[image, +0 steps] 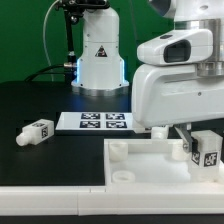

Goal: Assemble square table

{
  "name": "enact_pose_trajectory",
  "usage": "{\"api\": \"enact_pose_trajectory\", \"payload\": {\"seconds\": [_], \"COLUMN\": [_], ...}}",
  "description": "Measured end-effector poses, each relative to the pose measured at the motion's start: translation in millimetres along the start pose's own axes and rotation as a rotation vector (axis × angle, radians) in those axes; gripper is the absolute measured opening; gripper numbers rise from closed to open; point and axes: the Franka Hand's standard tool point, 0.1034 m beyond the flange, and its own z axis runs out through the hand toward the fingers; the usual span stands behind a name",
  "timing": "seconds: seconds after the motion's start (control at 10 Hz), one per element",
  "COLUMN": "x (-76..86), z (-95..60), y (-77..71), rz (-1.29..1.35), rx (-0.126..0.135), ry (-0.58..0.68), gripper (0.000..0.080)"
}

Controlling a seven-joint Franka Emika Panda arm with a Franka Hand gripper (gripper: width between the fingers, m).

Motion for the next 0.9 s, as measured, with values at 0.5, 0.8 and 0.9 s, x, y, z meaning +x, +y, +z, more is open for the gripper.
{"api": "enact_pose_trajectory", "payload": {"seconds": [0.5, 0.8, 0.9], "x": [-1.9, -4.3, -4.7], "z": [-1.9, -0.4, -0.4], "y": [4.8, 5.8, 6.7], "rz": [0.715, 1.022, 1.11], "rx": [-0.035, -0.039, -0.038], "ry": [0.012, 0.006, 0.005], "gripper": [0.0284, 0.0284, 0.0284]}}
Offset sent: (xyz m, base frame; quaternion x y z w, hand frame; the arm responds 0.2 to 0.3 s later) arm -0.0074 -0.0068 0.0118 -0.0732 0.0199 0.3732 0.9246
